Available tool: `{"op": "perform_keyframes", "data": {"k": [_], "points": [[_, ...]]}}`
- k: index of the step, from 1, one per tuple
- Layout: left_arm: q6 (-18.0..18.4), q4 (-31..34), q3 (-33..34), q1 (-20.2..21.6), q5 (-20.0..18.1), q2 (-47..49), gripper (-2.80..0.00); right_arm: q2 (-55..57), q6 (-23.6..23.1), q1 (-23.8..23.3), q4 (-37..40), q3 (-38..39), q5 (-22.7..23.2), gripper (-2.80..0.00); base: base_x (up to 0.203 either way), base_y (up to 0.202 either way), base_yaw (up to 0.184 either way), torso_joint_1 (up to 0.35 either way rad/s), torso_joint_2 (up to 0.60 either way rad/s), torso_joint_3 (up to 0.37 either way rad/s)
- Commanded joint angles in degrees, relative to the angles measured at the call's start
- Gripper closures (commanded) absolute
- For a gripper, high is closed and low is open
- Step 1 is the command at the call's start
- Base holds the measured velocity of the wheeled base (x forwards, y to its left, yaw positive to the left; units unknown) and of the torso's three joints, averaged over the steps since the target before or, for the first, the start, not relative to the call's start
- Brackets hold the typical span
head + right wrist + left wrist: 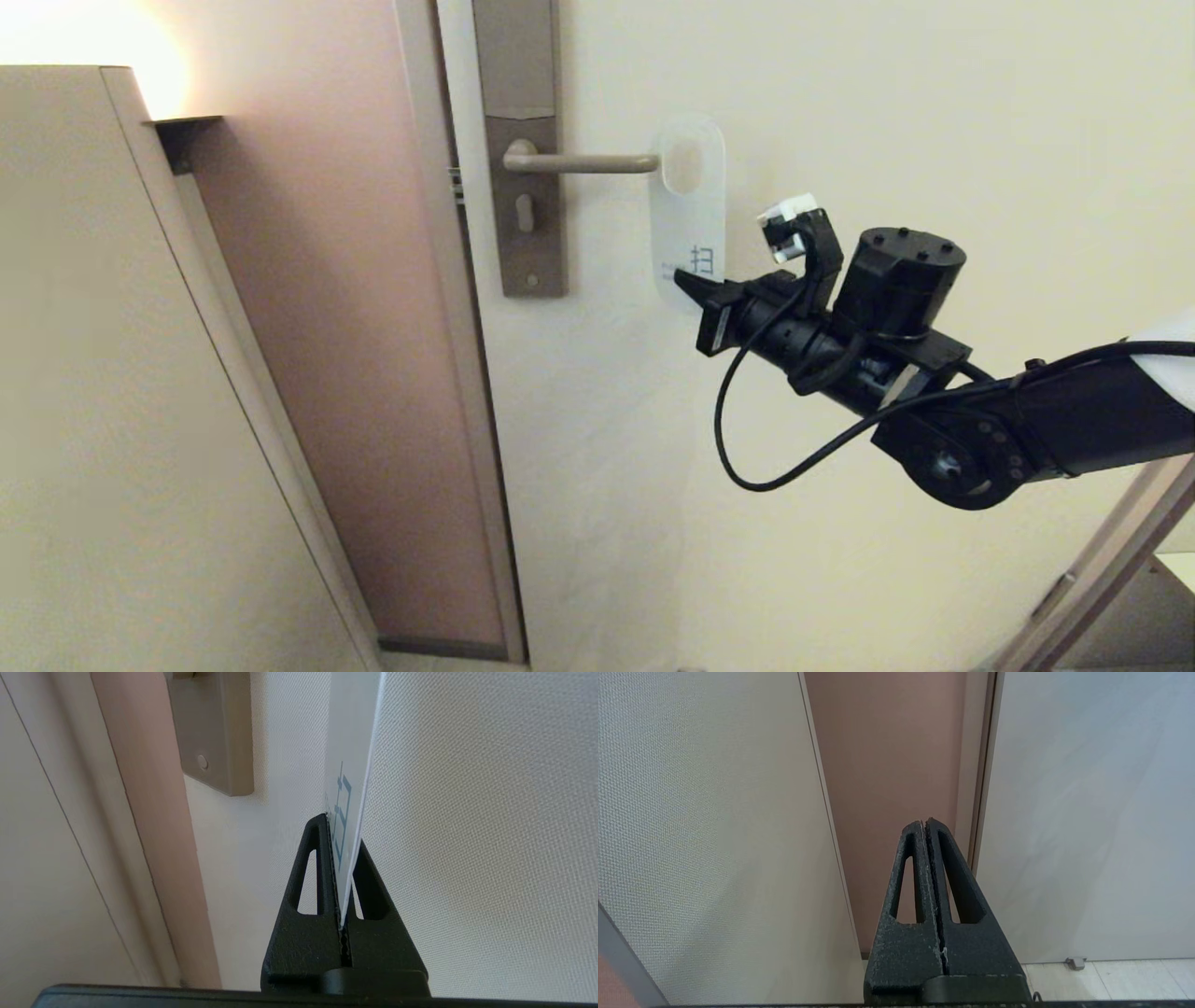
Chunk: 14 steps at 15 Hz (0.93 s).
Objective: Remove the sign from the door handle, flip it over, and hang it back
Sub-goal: Hang the sign back with the other side facing out
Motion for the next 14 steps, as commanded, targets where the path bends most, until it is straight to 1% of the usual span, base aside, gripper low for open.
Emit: {"op": "perform_keyframes", "data": {"k": [1,3,6,14], "points": [[0.0,0.0,0.0,0.0,0.0,0.1,0.00,0.5,-0.5,0.0,-0.4,-0.4,0.1,0.00,0.000,0.000,0.000,0.000,0.00,0.000],[0.0,0.0,0.0,0.0,0.0,0.1,0.00,0.9,-0.7,0.3,-0.3,-1.8,0.2,0.00,0.000,0.000,0.000,0.000,0.00,0.000],[0.0,0.0,0.0,0.0,0.0,0.1,0.00,1.5,-0.8,2.2,-0.3,-3.5,0.2,0.00,0.000,0.000,0.000,0.000,0.00,0.000],[0.0,0.0,0.0,0.0,0.0,0.1,0.00,2.5,-1.5,6.2,-0.5,-3.7,0.2,0.00,0.000,0.000,0.000,0.000,0.00,0.000]]}}
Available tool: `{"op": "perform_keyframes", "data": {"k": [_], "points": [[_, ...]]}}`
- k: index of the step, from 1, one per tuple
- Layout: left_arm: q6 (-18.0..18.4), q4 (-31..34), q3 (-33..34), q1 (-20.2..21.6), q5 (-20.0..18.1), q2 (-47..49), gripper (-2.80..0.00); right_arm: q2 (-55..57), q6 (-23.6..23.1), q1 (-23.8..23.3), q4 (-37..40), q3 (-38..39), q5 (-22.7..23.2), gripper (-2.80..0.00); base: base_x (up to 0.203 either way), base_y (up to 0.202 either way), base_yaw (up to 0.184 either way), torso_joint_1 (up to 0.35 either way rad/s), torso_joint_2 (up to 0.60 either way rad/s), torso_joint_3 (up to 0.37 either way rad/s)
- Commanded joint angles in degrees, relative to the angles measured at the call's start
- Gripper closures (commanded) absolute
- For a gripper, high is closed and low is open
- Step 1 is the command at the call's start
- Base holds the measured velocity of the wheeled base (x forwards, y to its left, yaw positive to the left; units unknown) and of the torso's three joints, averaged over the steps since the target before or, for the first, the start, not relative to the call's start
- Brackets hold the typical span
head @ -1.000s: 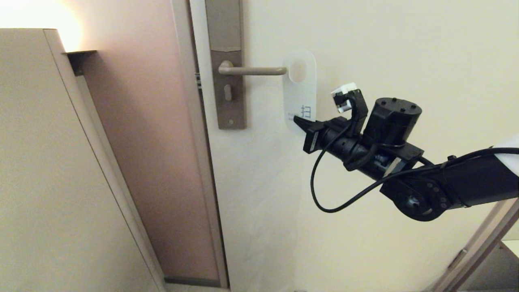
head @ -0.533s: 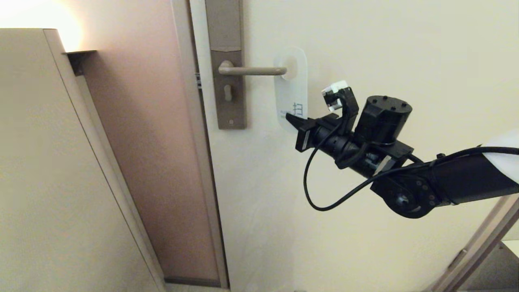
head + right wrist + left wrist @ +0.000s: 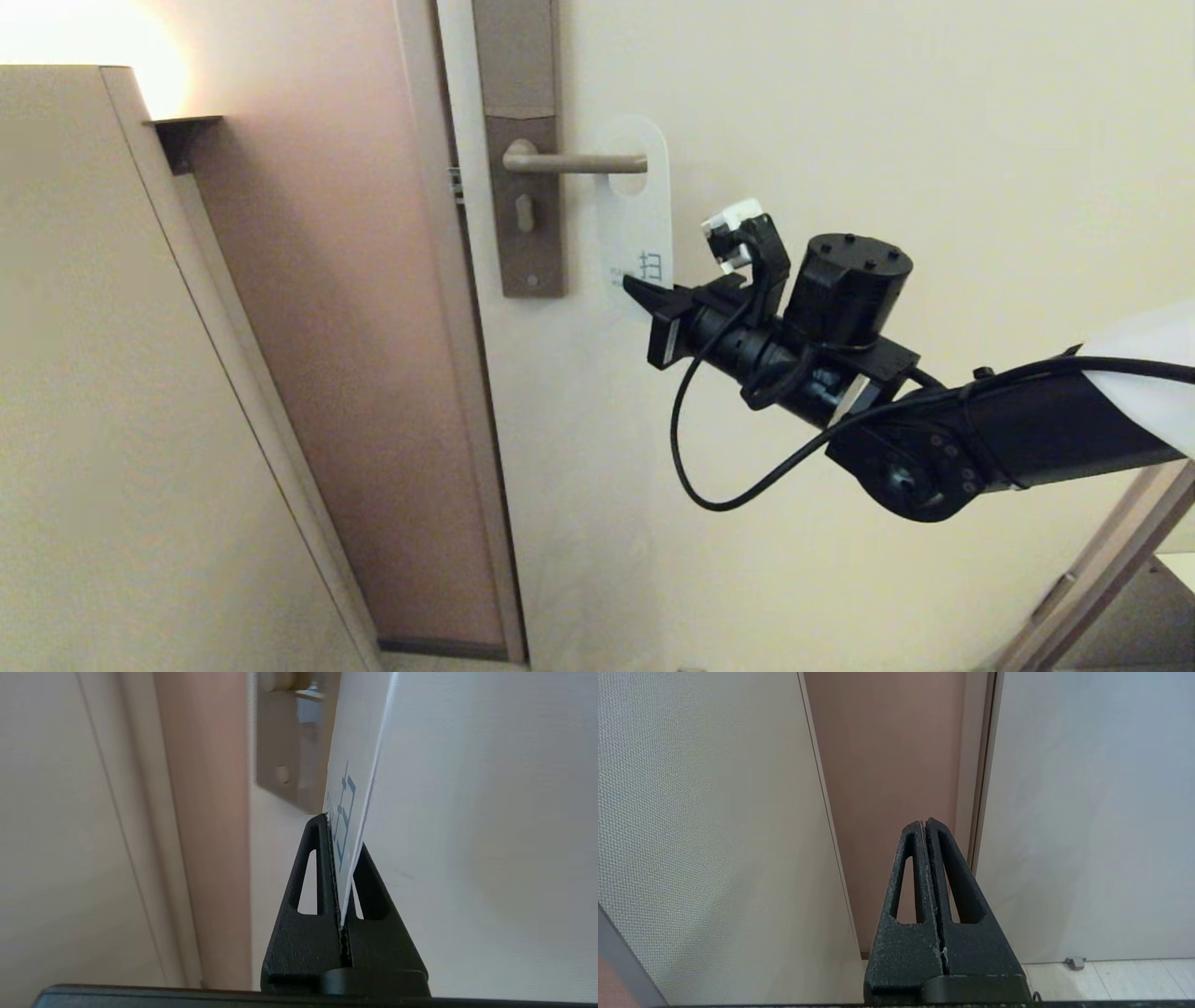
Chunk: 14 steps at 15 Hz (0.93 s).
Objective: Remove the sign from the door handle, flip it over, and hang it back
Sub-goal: Hang the sign back with the other side facing out
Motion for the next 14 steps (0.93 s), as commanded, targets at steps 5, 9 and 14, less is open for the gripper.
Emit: {"op": "perform_keyframes", "data": {"k": [5,9,14], "points": [[0.0,0.0,0.0,0.0,0.0,0.1,0.00,1.3,-1.6,2.6,-0.6,-1.8,0.1,0.00,0.000,0.000,0.000,0.000,0.00,0.000],[0.0,0.0,-0.1,0.0,0.0,0.1,0.00,2.3,-1.6,4.6,-1.2,-4.0,0.2,0.00,0.000,0.000,0.000,0.000,0.00,0.000],[0.0,0.0,0.0,0.0,0.0,0.1,0.00,3.2,-2.0,6.2,-1.2,-4.1,0.2,0.00,0.000,0.000,0.000,0.000,0.00,0.000]]}}
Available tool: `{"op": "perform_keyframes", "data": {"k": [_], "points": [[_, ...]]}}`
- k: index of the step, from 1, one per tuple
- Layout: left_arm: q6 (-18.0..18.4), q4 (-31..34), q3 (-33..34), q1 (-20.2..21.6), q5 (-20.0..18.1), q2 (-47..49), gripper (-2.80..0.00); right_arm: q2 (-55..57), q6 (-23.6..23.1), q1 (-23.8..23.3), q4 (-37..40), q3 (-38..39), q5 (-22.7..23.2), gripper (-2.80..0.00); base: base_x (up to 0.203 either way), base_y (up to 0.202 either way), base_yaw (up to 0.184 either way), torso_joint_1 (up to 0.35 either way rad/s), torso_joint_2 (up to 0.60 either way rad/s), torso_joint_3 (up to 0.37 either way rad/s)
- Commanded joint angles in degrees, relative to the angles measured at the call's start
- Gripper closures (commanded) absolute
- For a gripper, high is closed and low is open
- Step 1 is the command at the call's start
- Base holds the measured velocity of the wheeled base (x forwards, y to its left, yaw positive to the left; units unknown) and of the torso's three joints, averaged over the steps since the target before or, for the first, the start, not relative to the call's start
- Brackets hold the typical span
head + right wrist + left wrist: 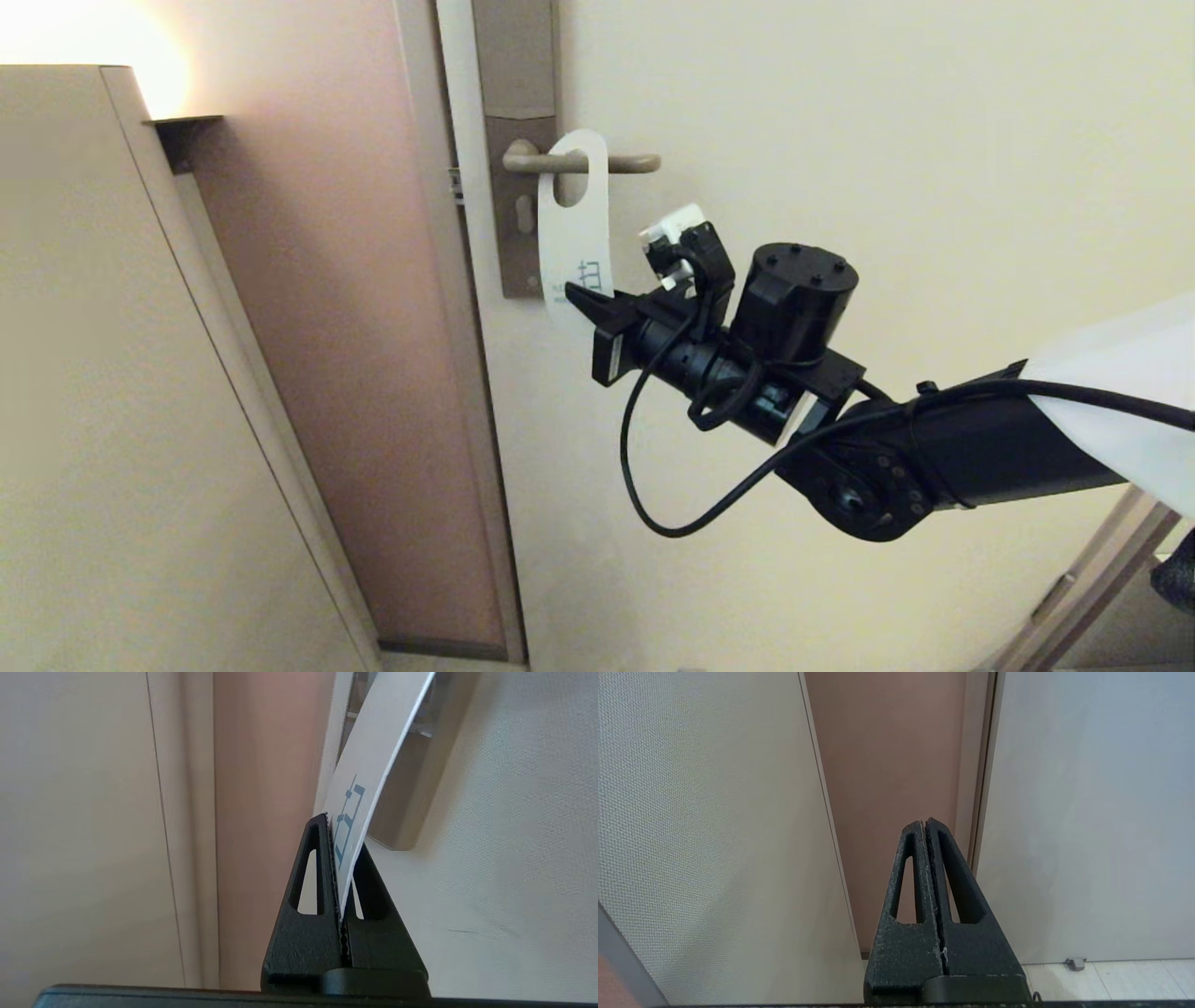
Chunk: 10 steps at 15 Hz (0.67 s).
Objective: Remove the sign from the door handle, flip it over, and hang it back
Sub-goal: Hang the sign back with the other side facing out
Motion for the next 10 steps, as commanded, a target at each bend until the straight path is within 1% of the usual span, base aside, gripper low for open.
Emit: {"op": "perform_keyframes", "data": {"k": [1,4,5,10], "points": [[0.0,0.0,0.0,0.0,0.0,0.1,0.00,0.3,0.0,0.2,-0.2,0.0,0.2,0.00,0.000,0.000,0.000,0.000,0.00,0.000],[0.0,0.0,0.0,0.0,0.0,0.1,0.00,0.6,0.0,0.2,-0.2,-0.1,0.2,0.00,0.000,0.000,0.000,0.000,0.00,0.000],[0.0,0.0,0.0,0.0,0.0,0.1,0.00,0.6,0.0,0.2,-0.2,0.0,0.2,-2.80,0.000,0.000,0.000,0.000,0.00,0.000],[0.0,0.0,0.0,0.0,0.0,0.1,0.00,0.1,0.0,0.2,-0.2,0.4,0.2,-2.80,0.000,0.000,0.000,0.000,0.00,0.000]]}}
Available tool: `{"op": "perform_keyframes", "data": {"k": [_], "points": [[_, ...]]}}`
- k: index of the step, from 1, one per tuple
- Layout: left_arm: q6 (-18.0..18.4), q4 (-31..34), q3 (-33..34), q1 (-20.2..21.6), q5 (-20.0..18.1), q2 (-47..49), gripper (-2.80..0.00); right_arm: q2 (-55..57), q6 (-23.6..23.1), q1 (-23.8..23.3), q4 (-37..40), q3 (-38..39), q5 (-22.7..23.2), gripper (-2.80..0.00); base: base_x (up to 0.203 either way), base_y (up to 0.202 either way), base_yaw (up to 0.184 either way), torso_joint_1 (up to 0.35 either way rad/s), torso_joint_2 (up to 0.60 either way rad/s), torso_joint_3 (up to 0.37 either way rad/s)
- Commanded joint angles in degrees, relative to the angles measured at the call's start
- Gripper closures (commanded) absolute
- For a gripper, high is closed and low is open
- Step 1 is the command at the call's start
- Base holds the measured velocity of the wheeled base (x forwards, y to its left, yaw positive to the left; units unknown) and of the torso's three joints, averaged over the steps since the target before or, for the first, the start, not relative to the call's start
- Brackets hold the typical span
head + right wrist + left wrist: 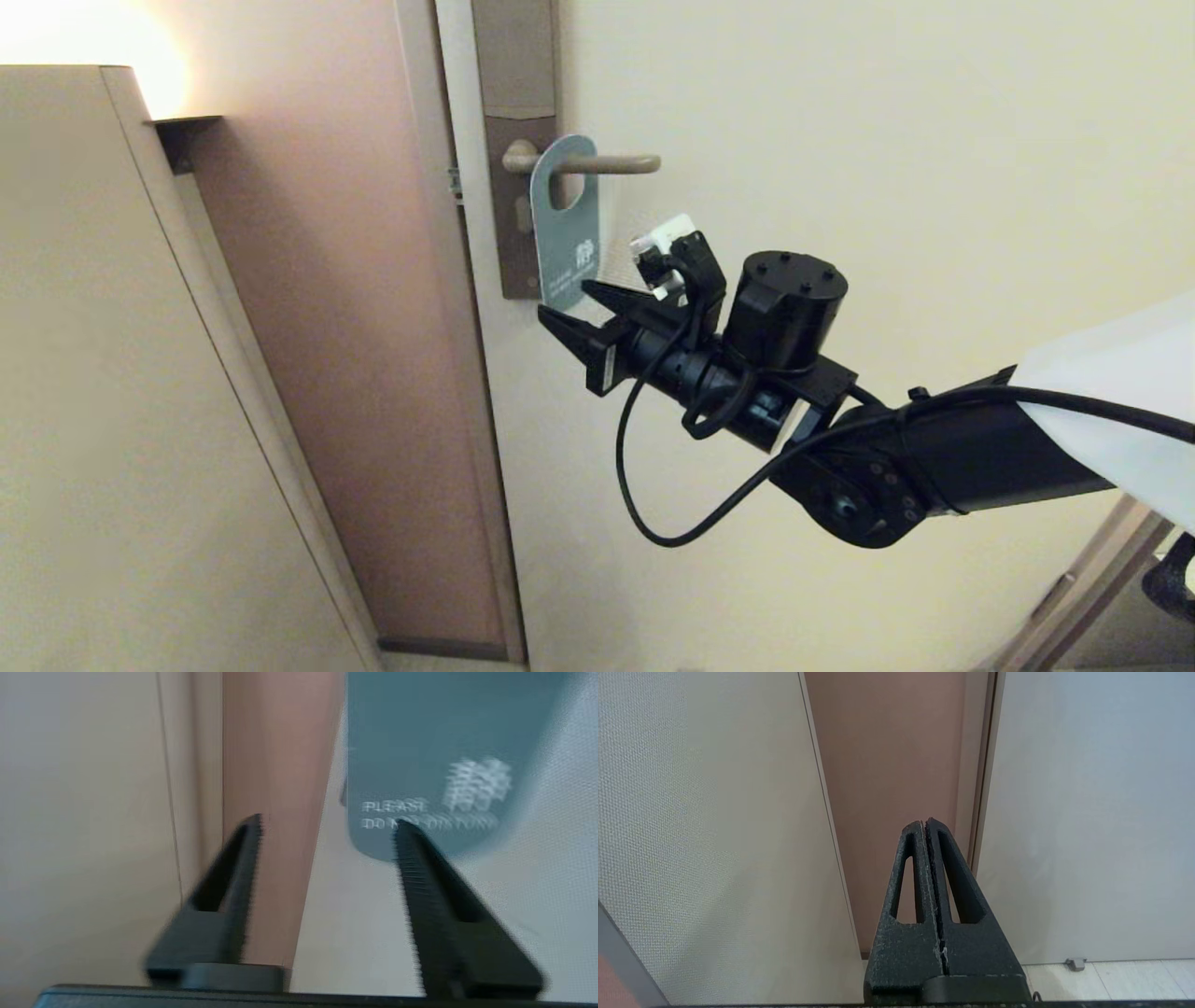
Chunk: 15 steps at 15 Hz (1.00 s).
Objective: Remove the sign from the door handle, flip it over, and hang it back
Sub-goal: Hang the sign back with the other side facing out
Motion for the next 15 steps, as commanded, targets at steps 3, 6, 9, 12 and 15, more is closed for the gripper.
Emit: {"op": "perform_keyframes", "data": {"k": [3,6,9,12,15], "points": [[0.0,0.0,0.0,0.0,0.0,0.1,0.00,-1.7,0.2,0.0,-0.2,0.3,0.3,-2.80,0.000,0.000,0.000,0.000,0.00,0.000],[0.0,0.0,0.0,0.0,0.0,0.1,0.00,-3.4,0.4,0.0,0.1,0.3,1.0,-2.80,0.000,0.000,0.000,0.000,0.00,0.000],[0.0,0.0,0.0,0.0,0.0,0.1,0.00,-6.0,0.4,-0.4,0.5,1.3,3.0,-2.80,0.000,0.000,0.000,0.000,0.00,0.000],[0.0,0.0,0.0,0.0,0.0,0.1,0.00,-9.4,0.6,-0.7,1.9,6.1,3.3,-2.80,0.000,0.000,0.000,0.000,0.00,0.000],[0.0,0.0,0.0,0.0,0.0,0.1,0.00,-10.6,0.6,-1.8,2.1,8.5,5.2,-2.80,0.000,0.000,0.000,0.000,0.00,0.000]]}}
